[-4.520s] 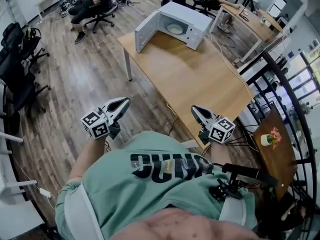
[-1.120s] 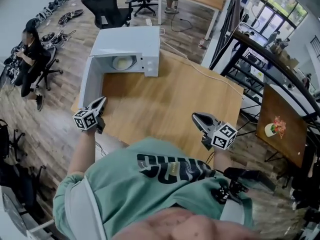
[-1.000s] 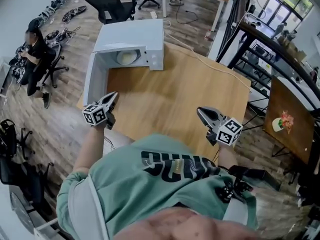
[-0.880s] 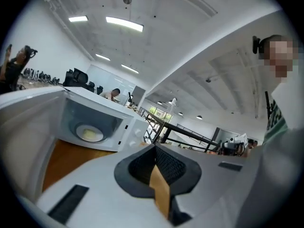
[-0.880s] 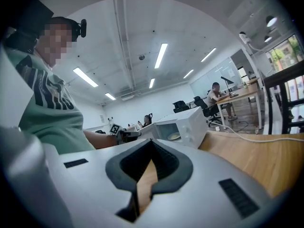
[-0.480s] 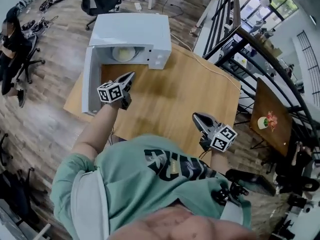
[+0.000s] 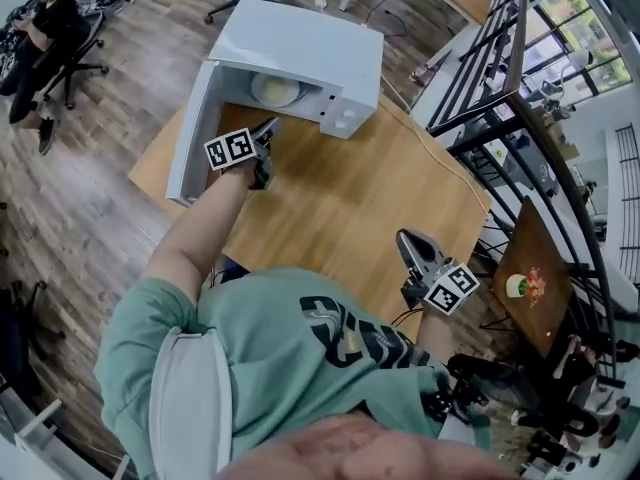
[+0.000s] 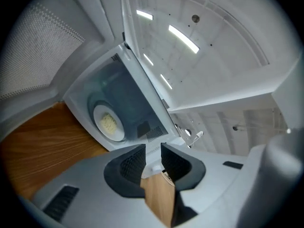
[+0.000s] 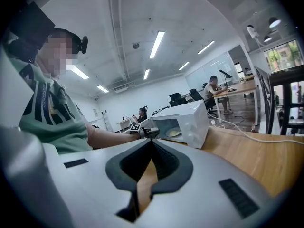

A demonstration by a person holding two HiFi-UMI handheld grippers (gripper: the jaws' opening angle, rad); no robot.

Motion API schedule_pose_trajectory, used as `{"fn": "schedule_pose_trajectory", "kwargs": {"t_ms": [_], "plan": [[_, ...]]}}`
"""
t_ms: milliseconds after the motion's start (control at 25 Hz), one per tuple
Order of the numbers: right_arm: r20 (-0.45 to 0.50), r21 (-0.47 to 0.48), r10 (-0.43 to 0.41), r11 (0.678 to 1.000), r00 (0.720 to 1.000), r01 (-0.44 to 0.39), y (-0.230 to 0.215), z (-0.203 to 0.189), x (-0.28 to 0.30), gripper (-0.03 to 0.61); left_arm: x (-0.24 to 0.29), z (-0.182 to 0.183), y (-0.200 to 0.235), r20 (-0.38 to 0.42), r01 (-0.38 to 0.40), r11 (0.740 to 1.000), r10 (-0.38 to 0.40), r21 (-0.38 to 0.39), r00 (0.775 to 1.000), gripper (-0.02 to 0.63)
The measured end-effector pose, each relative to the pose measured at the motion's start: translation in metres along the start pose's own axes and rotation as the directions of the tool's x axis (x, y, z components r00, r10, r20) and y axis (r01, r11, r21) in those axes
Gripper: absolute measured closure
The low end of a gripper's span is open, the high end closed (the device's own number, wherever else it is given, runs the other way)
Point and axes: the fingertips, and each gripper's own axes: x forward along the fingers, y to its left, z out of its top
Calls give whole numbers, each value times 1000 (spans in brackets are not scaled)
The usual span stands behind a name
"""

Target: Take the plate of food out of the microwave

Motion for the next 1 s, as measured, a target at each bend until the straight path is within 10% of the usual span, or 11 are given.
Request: {"fn": "schedule_pose_trajectory", "kwargs": {"t_ms": [640, 1000], "plan": [[-48, -189, -70, 980, 996, 60, -74, -10, 90, 571, 62, 29, 109, 49, -189, 968, 200, -168, 979, 336], [-113, -217, 56, 973, 992, -80, -96, -28, 179, 571, 81, 21, 164, -31, -374, 904, 377, -208, 926, 179]]}}
